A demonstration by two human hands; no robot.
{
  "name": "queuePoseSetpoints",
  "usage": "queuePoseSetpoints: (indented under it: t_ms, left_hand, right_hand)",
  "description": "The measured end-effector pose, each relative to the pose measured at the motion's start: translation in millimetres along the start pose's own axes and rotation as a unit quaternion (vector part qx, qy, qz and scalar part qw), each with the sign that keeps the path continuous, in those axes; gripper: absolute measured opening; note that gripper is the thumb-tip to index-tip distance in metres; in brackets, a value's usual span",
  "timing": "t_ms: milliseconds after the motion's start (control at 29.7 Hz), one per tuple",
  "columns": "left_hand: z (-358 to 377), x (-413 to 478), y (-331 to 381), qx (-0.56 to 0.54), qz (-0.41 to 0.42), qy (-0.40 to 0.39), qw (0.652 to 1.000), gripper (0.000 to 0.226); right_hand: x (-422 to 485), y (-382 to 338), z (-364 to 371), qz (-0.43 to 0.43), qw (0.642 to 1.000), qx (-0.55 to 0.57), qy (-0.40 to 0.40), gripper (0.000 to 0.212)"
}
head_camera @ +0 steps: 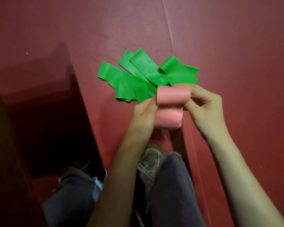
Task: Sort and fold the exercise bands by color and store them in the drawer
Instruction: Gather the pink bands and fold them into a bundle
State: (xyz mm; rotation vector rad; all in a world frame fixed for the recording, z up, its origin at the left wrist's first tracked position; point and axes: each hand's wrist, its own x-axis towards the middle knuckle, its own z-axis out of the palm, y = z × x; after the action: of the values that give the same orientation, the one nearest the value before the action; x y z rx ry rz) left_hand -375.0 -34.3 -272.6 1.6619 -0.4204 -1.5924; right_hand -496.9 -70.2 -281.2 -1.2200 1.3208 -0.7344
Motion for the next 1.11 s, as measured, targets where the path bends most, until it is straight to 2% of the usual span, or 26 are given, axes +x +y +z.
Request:
queuePoseSetpoints:
  t_ms: [67, 135, 168, 202, 303, 370, 437, 471, 538, 605, 673, 774, 874, 1009, 1110]
  left_hand:
    - [0.5, 3.1, 0.8, -0.012, -0.062, 0.006, 0.998, 0.041]
    - [-0.2, 4.2, 1.1, -0.079, -0.133, -0.031, 0.987, 0.053]
    - [0.3, 2.8, 0.7, -0.1, -0.147, -0.044, 0.983, 0.051]
    - [0.7, 0.0, 0.0, -0.094, -0.137, -0.053, 0.985, 0.042]
    - [2.0, -4.2, -6.4, -0.008, -0.04, -0.057, 0.998, 0.008]
    - [1.6, -3.0, -8.1, 0.002, -0.009, -0.046, 0.999, 0.007]
    - [0.6, -1.8, -6.4, -0.011, 0.0, -0.032, 0.999, 0.009]
    - [0.2, -1.9, -4.6, -0.017, 0.003, -0.026, 1.0, 0.009]
    - [-0.2, -1.0, -5.5, -0.025, 0.021, -0.019, 0.999, 0.008]
    - [0.0, -1.2, -4.2, -0.024, 0.03, -0.021, 0.999, 0.008]
    - [1.5, -1.6, -5.2, -0.026, 0.034, -0.024, 0.999, 0.008]
    - [5.4, -1.3, -8.1, -0.048, 0.009, -0.031, 0.998, 0.02]
    - [4.5, 4.5, -6.1, -0.08, -0.072, -0.022, 0.994, 0.035]
    - [-1.6, 10.3, -5.9, -0.022, -0.159, -0.039, 0.986, 0.038]
    - [0.1, 8.0, -9.7, 0.01, -0.163, -0.027, 0.986, 0.039]
  right_hand:
    - [-2.6, 3.6, 0.9, -0.008, 1.0, -0.019, -0.009, 0.034]
    - [-4.7, 5.6, 2.0, -0.005, 0.999, -0.034, -0.015, 0.038]
    - [-5.3, 5.7, 1.9, 0.001, 0.999, -0.041, -0.015, 0.04]
    - [-5.8, 5.9, 1.6, 0.009, 0.999, -0.046, -0.017, 0.043]
    - [-8.1, 3.7, 4.0, 0.048, 0.998, -0.025, -0.017, 0.049]
    - [-7.7, 1.6, 4.7, 0.116, 0.99, 0.073, 0.007, 0.046]
    - [-6.9, -1.1, 5.1, 0.184, 0.971, 0.149, 0.014, 0.028]
    - [-7.8, -3.5, 4.8, 0.207, 0.965, 0.159, -0.01, 0.016]
    - [-11.8, -6.8, 4.8, 0.232, 0.956, 0.163, -0.076, 0.016]
    - [-14.5, -7.1, 4.9, 0.228, 0.956, 0.14, -0.12, 0.009]
    - [-14.3, -5.9, 2.5, 0.229, 0.957, 0.131, -0.117, 0.006]
    - [-12.2, -5.2, 1.5, 0.206, 0.963, 0.145, -0.09, 0.014]
    - [-10.6, -4.1, 1.9, 0.161, 0.973, 0.16, -0.032, 0.016]
    - [-9.4, 0.1, 0.4, 0.139, 0.977, 0.159, 0.033, 0.017]
    - [-10.4, 5.5, 0.9, 0.133, 0.979, 0.149, 0.041, 0.019]
